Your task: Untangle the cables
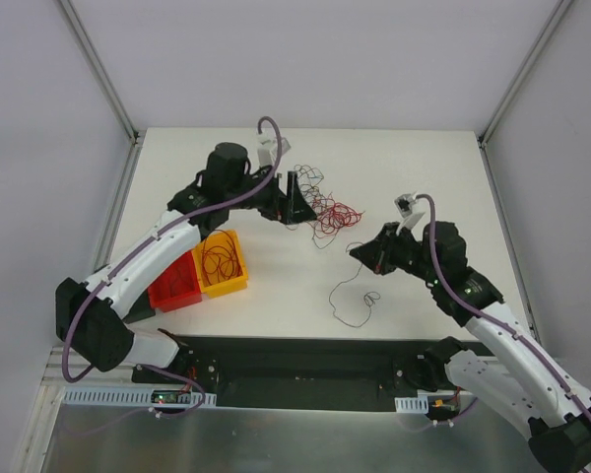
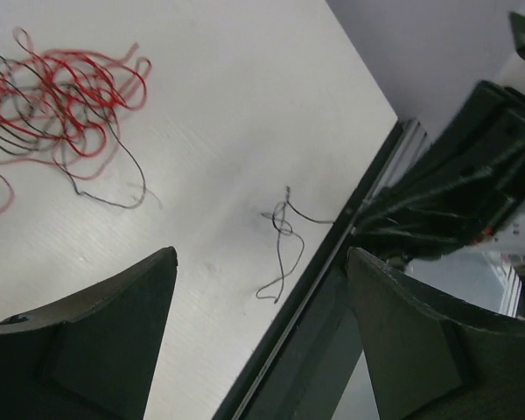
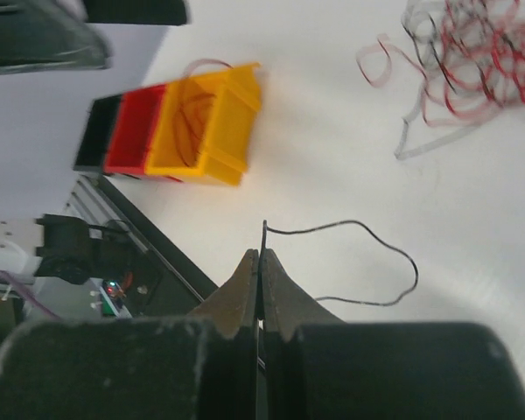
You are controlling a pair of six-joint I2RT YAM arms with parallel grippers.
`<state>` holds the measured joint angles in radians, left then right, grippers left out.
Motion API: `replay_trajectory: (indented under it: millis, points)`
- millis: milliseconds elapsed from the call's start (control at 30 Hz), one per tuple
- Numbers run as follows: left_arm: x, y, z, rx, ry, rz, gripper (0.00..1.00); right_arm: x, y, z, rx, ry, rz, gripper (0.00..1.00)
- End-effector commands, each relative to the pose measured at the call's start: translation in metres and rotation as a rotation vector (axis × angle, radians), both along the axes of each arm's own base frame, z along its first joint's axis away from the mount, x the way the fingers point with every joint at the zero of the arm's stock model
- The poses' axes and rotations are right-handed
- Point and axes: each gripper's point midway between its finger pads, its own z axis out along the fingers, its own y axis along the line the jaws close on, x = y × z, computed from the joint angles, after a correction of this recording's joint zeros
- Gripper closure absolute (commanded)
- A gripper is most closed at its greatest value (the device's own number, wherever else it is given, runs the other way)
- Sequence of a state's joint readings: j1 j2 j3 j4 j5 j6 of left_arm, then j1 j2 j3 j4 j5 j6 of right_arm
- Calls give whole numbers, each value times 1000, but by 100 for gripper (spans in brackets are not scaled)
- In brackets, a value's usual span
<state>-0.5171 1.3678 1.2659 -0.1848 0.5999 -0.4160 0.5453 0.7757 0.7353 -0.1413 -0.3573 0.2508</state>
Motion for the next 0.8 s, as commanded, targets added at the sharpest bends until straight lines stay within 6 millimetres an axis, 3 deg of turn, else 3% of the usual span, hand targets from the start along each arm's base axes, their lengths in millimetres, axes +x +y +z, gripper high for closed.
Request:
replay_trajectory:
  millis: [0,100,167,267,400,533,633,767]
  points:
    - [-35,-24,-33,78,-25,-108,23,-6,-25,-77,-82,216,-167,100]
    - [-50,-43,-65,133,23,-174,26,-9,-53,-129,-139,356,-350,100]
    - [-55,-55,-86,170,70,-187,26,-12,-63,-151,-155,413,-413,100]
    - [-70,-78,-113,228,105,-250,26,-20,-72,-172,-162,498,-465,100]
    - [-89,-96,-143,299,119,-299,26,-25,-70,-183,-164,526,-443,100]
    - [-88,-95,-155,330,115,-272,29,0,-57,-161,-103,451,-396,100]
    - [-82,-86,-149,340,75,-212,35,28,-34,-119,35,409,-333,100]
    - [-73,-60,-126,312,-10,-61,40,65,0,-54,186,356,-241,100]
